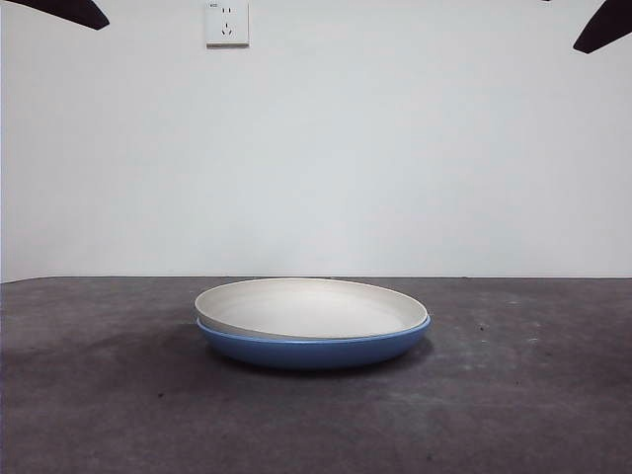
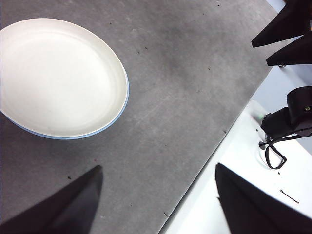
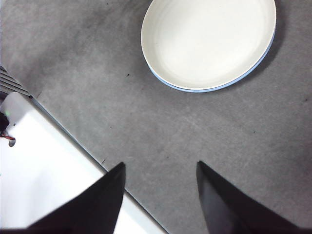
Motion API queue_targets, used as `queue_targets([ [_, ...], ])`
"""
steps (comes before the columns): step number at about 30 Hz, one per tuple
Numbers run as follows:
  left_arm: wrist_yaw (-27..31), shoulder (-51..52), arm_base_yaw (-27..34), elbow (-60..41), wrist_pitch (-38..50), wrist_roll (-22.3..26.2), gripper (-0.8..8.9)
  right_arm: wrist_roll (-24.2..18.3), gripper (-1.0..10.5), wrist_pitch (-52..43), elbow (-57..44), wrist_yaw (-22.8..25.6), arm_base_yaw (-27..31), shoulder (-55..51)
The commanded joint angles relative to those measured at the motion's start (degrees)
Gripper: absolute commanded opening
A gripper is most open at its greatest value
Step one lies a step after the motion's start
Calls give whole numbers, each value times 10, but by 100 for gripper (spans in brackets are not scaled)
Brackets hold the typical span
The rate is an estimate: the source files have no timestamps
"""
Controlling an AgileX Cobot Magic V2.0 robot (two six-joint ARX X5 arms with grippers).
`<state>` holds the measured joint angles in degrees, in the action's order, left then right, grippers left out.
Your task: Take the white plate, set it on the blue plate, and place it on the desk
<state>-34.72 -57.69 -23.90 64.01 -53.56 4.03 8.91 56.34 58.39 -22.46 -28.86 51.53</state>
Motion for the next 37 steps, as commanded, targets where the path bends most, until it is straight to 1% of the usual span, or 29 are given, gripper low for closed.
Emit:
queue_targets([
  [1,-3,-4,-3,4,5,11,133,-6,113,-5,5,-1,-4,4],
  [2,-3,-4,-3,4,5,11,35,-7,35,-5,5,0,-5,4],
  [3,-3,-4,-3,4,5,10,10,-9,6,-5,5,0,-7,4],
  [22,-3,-4,-3,4,5,11,17,-8,8,-40,5,0,-8,4],
  [31,-3,7,-3,4,6,11,17,-8,8,-40,5,0,-8,4],
  [33,-2,23,2,4,12,15,15,-8,8,-40,5,0,-8,4],
  [35,24,47,16,4,31,45,15,-8,8,-40,5,0,-8,4],
  [37,38,80,45,-1,79,47,16,-8,8,-40,5,0,-8,4],
])
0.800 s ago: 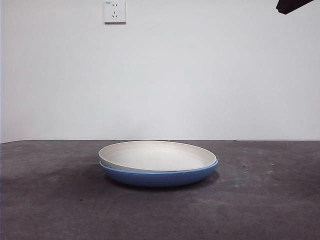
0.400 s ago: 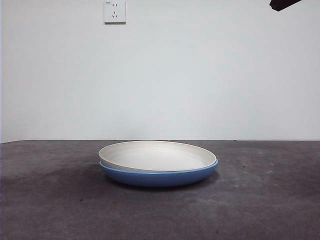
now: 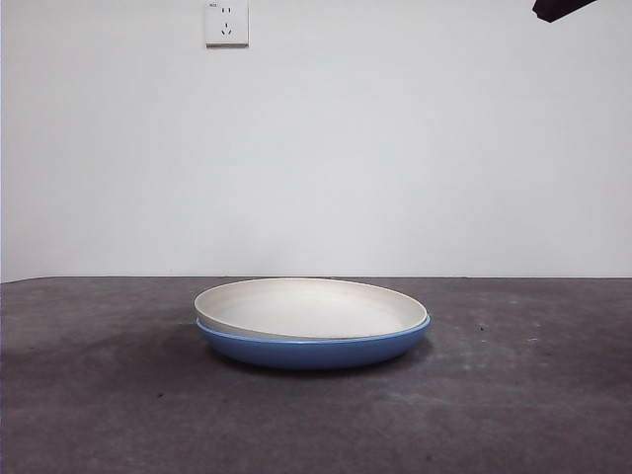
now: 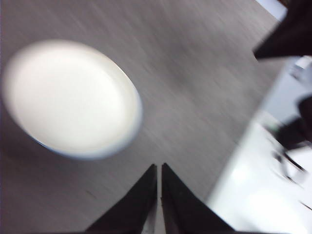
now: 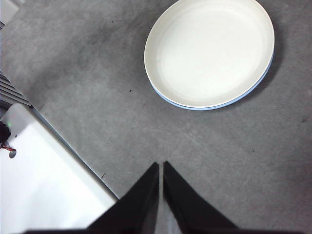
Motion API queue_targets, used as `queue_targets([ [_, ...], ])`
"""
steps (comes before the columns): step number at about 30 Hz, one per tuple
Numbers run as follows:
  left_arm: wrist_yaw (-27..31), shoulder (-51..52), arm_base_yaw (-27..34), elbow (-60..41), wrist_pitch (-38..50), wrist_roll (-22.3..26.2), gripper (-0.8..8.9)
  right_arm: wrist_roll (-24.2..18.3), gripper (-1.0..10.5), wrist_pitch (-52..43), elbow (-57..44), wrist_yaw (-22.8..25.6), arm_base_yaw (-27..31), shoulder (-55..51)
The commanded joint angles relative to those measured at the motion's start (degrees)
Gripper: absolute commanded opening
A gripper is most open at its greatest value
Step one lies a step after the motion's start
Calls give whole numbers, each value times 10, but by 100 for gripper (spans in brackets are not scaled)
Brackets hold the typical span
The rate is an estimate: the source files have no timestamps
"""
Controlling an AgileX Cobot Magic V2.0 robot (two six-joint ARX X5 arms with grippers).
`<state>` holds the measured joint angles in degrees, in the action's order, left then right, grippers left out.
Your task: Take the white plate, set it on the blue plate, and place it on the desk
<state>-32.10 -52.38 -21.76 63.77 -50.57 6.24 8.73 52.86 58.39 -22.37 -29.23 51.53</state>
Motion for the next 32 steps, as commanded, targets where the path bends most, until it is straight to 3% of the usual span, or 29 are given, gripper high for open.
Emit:
queue_targets([
  [1,12,48,43,-4,87,26,16,-6,8,-6,5,-1,-4,4],
  [5,24,139,125,-57,249,32,16,-6,8,-6,5,-1,-4,4],
  [9,129,238,184,-154,393,32,16,-6,8,-6,5,-1,-4,4],
  [12,202,298,207,-231,448,32,16,-6,8,-6,5,-1,-4,4],
  [17,263,371,223,-344,466,31,16,-6,8,-6,5,-1,-4,4],
  [24,264,450,225,-473,467,3,16,-6,8,-6,5,-1,-4,4],
  [32,264,507,225,-556,453,-5,16,-6,8,-6,5,-1,-4,4],
])
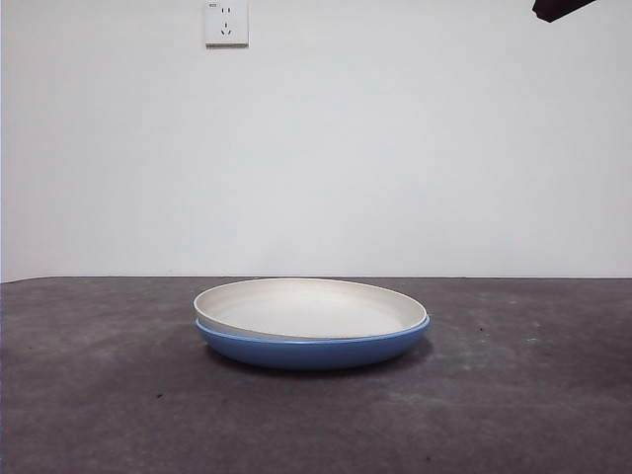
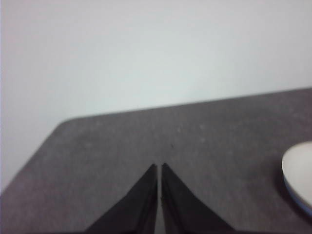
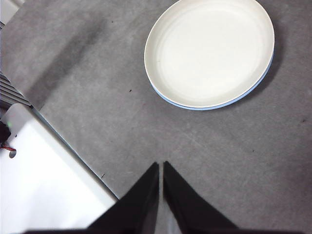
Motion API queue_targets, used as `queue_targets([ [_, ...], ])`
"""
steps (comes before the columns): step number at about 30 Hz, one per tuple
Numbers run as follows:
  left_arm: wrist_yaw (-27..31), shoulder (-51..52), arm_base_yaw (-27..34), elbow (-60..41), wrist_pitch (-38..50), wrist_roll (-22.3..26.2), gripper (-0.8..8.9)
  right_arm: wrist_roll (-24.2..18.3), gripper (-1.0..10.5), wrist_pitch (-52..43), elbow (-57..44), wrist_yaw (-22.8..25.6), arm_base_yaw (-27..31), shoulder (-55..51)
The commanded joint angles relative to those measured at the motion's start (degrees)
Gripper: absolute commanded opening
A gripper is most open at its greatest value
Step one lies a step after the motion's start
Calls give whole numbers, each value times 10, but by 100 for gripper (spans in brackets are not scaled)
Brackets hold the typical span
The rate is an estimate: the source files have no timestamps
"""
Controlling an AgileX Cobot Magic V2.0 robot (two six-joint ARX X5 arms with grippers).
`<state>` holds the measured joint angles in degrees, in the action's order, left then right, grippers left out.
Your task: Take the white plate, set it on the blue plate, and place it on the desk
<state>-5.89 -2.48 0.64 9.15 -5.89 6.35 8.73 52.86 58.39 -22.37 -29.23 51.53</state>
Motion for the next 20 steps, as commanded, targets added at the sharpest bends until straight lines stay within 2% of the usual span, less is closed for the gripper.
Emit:
queue_targets([
  [1,2,13,1,-16,5,-6,16,-6,8,-6,5,-1,-4,4],
  [16,2,23,1,-85,-19,-5,16,-6,8,-6,5,-1,-4,4],
  [20,2,23,1,-85,-46,-22,16,-6,8,-6,5,-1,-4,4],
])
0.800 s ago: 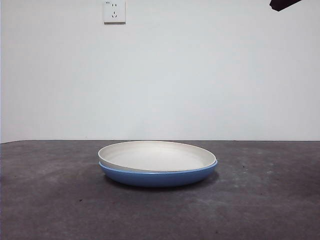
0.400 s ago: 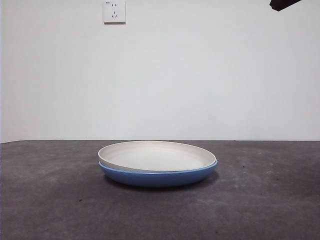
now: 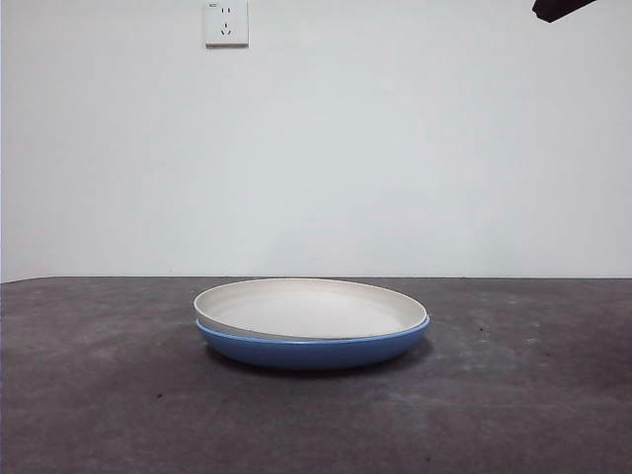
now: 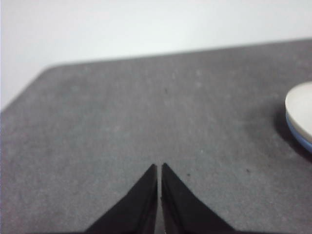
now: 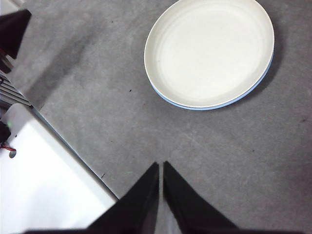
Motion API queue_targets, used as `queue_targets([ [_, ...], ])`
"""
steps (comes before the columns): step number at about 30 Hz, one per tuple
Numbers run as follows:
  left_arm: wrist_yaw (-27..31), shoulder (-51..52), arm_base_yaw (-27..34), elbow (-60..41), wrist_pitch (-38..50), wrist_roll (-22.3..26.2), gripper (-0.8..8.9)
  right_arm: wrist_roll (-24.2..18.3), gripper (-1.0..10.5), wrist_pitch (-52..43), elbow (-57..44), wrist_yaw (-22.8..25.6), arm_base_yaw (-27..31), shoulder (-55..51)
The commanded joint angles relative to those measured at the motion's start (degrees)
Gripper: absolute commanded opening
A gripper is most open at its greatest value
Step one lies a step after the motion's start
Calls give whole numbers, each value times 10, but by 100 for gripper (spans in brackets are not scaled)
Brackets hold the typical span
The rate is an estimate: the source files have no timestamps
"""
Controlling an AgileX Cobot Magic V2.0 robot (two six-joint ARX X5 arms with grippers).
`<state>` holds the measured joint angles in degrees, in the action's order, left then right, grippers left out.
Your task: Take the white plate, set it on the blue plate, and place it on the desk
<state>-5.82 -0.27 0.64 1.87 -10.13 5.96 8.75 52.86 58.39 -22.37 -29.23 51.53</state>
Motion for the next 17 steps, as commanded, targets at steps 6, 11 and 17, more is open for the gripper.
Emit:
queue_targets([
  [6,1,1,1,-12,-4,-41,16,-7,8,-6,5,-1,-4,4],
  [11,1,1,1,-12,-4,-41,16,-7,8,-6,5,-1,-4,4],
  [17,1,1,1,-12,-4,-41,16,-7,8,-6,5,-1,-4,4],
])
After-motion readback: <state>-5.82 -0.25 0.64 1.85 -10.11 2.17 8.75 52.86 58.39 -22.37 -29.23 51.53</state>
